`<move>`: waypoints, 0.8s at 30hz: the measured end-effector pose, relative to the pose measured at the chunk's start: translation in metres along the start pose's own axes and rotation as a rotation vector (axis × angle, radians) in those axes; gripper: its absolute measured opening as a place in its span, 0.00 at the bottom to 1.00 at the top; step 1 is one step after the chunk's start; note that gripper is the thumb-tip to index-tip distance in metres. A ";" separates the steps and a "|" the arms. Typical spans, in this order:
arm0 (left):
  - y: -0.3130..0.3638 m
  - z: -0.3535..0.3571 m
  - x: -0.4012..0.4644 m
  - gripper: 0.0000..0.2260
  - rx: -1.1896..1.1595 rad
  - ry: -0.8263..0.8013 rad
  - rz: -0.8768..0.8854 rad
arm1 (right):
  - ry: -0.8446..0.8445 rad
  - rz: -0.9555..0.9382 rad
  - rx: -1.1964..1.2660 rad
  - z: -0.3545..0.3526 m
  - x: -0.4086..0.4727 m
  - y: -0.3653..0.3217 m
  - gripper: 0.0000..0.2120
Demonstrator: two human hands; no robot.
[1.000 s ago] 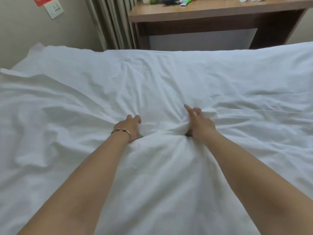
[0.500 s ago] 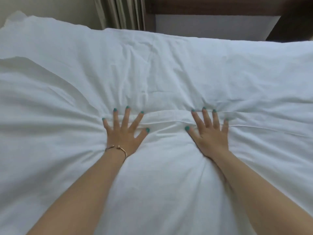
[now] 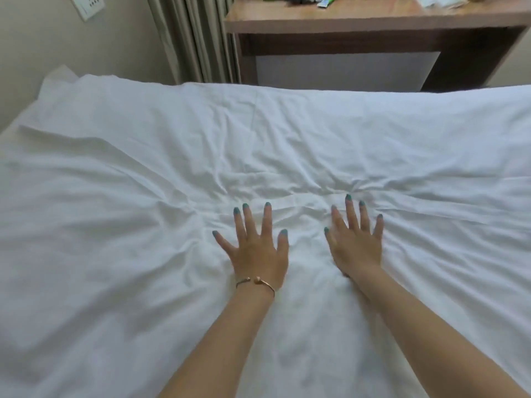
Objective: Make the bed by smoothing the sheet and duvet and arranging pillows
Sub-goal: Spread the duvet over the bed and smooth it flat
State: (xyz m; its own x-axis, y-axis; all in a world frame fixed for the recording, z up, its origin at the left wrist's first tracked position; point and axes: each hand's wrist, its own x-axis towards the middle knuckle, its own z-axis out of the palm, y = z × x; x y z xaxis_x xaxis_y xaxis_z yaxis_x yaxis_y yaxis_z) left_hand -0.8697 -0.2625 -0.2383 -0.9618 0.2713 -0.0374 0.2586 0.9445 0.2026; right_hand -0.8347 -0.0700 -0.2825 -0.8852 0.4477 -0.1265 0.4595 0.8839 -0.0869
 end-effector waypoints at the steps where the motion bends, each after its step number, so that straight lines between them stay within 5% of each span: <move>1: 0.007 0.003 -0.045 0.29 -0.049 0.048 0.043 | 0.060 0.053 0.025 0.002 -0.041 0.006 0.28; 6: -0.027 0.051 -0.178 0.35 -0.017 -0.193 -0.045 | -0.040 0.199 0.073 0.033 -0.262 0.052 0.29; 14: -0.025 0.031 -0.197 0.30 0.106 -0.417 0.006 | -0.380 0.339 0.068 0.011 -0.357 0.031 0.30; 19: 0.026 0.009 -0.333 0.38 0.063 -0.759 0.254 | -0.641 0.262 0.105 -0.035 -0.386 0.052 0.26; 24: 0.128 0.004 -0.393 0.26 -0.038 -0.842 0.501 | -0.530 0.492 0.151 -0.069 -0.428 0.161 0.26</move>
State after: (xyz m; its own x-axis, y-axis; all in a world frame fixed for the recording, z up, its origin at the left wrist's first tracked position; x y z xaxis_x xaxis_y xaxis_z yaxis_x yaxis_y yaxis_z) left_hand -0.4587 -0.2479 -0.2017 -0.3587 0.6963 -0.6217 0.6020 0.6815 0.4161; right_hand -0.3864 -0.1100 -0.1744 -0.4377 0.6281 -0.6433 0.8331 0.5524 -0.0274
